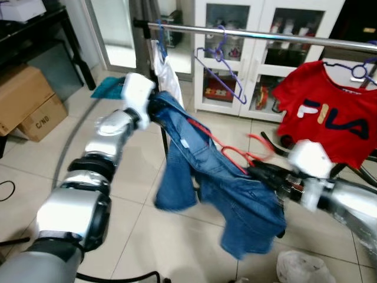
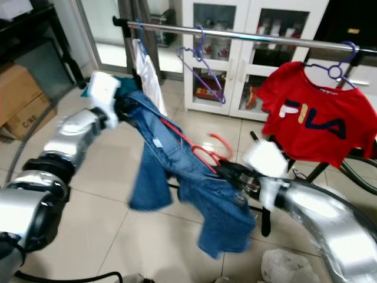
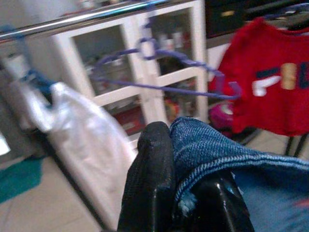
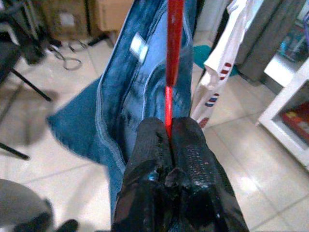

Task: Hang hanger

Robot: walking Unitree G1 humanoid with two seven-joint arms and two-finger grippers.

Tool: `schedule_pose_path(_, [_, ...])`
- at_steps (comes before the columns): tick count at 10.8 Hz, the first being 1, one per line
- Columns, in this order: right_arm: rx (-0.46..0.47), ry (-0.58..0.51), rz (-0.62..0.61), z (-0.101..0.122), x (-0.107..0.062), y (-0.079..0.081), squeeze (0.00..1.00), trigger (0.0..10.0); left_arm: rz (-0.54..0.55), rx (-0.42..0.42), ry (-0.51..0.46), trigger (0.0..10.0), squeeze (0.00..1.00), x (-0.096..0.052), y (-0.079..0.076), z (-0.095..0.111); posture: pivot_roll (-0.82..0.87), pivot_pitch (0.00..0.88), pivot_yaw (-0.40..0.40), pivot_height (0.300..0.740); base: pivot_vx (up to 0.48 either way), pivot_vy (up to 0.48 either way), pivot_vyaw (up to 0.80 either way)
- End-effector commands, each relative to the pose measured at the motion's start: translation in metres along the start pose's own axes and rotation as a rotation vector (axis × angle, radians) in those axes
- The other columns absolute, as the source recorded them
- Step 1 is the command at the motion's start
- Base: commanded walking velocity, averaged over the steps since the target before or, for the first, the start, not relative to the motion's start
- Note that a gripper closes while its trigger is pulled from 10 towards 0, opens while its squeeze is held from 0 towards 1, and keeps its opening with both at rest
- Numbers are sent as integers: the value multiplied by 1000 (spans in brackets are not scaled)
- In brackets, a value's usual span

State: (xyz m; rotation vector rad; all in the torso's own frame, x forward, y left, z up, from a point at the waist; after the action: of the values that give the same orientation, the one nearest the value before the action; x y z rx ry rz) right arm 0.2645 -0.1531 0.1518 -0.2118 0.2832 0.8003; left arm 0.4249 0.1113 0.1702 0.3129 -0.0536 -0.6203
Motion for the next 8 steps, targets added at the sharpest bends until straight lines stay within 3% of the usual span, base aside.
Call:
schedule_pose_path(1, [-13,9,-15,8,11,3,0,0,-55,61,-55,0,0,12,-13,19,-123,0,78,740,0,0,0])
schedule_pose_path(4, [-49,127,33,5,43,20,0,0,-227,70,-169,0,0,32,-67,46,-132,0,89,740,0,0,0])
schedule_pose_path(5, [-101,194,-6,0,51,14,0,0,-276,73,-203,0,0,34,-80,51,-129,0,86,740,0,0,0])
schedule_pose_path(8, [-4,64,-138,21,65,-2,0,0,-322,22,-232,0,0,28,-89,49,-119,0,75,740,0,0,0])
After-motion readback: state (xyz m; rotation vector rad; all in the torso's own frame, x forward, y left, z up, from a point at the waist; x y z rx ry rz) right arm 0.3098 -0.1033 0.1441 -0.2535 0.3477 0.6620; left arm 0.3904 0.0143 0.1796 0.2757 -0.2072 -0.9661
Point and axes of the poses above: a point about 5 cm out from each wrist's last joint towards the gripper, its own x axis pointing out of the wrist towards the gripper, its own z axis along the axis of the wrist's last joint, y = z × x, the point moved 4 cm from there along x, pointing out of the wrist towards the gripper, and after that the axes turned 6 degrees about x, right-handed, at the moved point
